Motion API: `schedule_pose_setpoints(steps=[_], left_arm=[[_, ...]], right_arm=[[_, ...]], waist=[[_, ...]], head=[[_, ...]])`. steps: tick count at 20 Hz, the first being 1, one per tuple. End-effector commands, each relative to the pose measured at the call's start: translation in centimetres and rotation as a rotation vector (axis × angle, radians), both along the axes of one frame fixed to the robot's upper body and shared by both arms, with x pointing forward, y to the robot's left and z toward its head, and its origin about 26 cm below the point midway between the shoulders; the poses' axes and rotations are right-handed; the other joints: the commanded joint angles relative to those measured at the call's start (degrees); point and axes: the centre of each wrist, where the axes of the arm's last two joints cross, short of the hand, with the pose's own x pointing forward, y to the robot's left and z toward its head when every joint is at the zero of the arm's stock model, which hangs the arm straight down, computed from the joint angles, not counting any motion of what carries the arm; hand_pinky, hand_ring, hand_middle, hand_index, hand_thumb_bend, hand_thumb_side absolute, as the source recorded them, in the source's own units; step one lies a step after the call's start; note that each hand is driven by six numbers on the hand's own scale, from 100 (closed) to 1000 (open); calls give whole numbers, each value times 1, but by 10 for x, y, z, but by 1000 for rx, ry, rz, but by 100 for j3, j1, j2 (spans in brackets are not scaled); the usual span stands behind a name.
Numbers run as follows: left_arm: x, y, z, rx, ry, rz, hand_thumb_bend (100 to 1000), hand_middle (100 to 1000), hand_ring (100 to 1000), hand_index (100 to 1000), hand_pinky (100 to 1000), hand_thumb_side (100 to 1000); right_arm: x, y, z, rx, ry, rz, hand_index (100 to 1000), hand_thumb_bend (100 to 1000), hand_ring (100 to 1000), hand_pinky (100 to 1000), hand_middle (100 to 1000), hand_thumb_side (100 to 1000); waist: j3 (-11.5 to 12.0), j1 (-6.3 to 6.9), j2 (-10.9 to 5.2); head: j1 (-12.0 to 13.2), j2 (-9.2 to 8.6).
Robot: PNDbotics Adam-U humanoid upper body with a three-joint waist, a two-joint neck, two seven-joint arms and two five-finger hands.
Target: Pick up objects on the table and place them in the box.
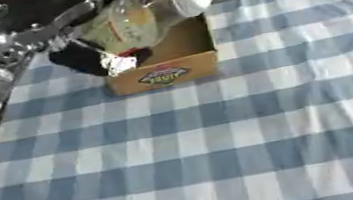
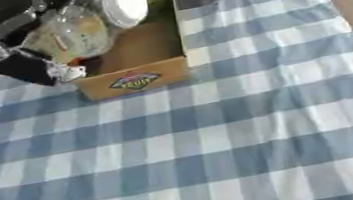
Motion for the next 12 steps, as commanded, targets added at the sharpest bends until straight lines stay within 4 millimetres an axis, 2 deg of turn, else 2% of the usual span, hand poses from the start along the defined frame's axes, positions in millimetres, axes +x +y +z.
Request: schedule_pose_setpoints(steps=[1,7,12], left_arm=[[7,7,14,-4,-45,32,100,100,100,262,100,451],[26,6,22,19,-85,68,100,100,100,250,100,450],[48,9,14,41,-105,97,100,100,100,248,100,448]], right_arm=[[-4,-1,7,-20,-24,-4,709,144,455,486,492,1000],[-4,0,7,-21,-20,-1,710,144,455,486,492,1000],[-4,0,8,-16,-22,4,710,145,455,486,492,1000]], waist=[[-11,-18,-114],[-22,-15,-120],[-46,-15,-117]], head=[[-2,31],[5,46],[-3,49]])
